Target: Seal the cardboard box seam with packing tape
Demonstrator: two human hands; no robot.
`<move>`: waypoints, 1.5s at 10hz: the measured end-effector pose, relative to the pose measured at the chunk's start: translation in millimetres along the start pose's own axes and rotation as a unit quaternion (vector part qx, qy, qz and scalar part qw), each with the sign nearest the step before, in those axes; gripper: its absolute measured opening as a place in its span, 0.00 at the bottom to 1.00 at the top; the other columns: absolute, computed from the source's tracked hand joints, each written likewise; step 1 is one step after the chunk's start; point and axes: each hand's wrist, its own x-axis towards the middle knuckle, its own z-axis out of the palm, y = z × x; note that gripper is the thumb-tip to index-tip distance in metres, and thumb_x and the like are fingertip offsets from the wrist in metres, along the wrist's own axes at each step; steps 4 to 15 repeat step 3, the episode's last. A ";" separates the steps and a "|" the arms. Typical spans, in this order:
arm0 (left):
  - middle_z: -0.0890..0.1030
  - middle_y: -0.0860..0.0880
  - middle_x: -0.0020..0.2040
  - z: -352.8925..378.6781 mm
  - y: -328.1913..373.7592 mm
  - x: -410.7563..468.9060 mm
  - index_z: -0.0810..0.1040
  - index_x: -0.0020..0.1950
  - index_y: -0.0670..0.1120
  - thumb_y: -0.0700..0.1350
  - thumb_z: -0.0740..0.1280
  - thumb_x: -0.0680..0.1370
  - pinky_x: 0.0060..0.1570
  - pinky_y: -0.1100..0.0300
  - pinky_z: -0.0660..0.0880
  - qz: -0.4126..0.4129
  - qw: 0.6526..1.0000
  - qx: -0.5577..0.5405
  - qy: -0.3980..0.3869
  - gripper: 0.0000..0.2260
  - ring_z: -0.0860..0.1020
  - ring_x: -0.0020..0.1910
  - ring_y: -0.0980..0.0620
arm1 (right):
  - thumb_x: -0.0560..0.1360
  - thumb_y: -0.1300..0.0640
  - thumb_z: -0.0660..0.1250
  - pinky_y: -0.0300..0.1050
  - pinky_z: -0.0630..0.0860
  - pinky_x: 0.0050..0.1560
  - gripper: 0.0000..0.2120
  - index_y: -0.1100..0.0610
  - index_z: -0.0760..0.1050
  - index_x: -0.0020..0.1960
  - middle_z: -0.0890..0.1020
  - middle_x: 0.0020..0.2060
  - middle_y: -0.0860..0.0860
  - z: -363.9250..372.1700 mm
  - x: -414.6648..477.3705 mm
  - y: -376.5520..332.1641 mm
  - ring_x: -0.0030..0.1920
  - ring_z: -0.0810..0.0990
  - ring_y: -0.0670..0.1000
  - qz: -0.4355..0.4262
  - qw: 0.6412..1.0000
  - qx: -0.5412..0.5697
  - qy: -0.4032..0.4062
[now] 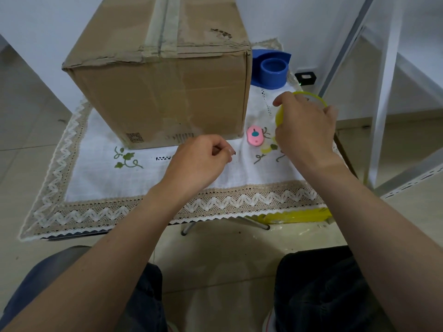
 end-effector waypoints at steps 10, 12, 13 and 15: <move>0.87 0.61 0.42 -7.0 -9.8 -2.6 0.84 0.51 0.56 0.50 0.65 0.82 0.54 0.57 0.80 0.017 0.999 -0.036 -0.007 0.07 0.84 0.46 0.65 | 0.69 0.69 0.66 0.60 0.65 0.61 0.27 0.54 0.73 0.67 0.80 0.56 0.56 7.3 -2.0 1.4 0.59 0.76 0.65 0.003 0.999 -0.035 -0.027; 0.87 0.61 0.42 -7.0 -9.8 -2.6 0.84 0.51 0.56 0.50 0.65 0.82 0.54 0.57 0.80 0.017 0.999 -0.036 -0.007 0.07 0.84 0.46 0.65 | 0.69 0.69 0.66 0.60 0.65 0.61 0.27 0.54 0.73 0.67 0.80 0.56 0.56 7.3 -2.0 1.4 0.59 0.76 0.65 0.003 0.999 -0.035 -0.027; 0.87 0.61 0.42 -7.0 -9.8 -2.6 0.84 0.51 0.56 0.50 0.65 0.82 0.54 0.57 0.80 0.017 0.999 -0.036 -0.007 0.07 0.84 0.46 0.65 | 0.69 0.69 0.66 0.60 0.65 0.61 0.27 0.54 0.73 0.67 0.80 0.56 0.56 7.3 -2.0 1.4 0.59 0.76 0.65 0.003 0.999 -0.035 -0.027; 0.87 0.61 0.42 -7.0 -9.8 -2.6 0.84 0.51 0.56 0.50 0.65 0.82 0.54 0.57 0.80 0.017 0.999 -0.036 -0.007 0.07 0.84 0.46 0.65 | 0.69 0.69 0.66 0.60 0.65 0.61 0.27 0.54 0.73 0.67 0.80 0.56 0.56 7.3 -2.0 1.4 0.59 0.76 0.65 0.003 0.999 -0.035 -0.027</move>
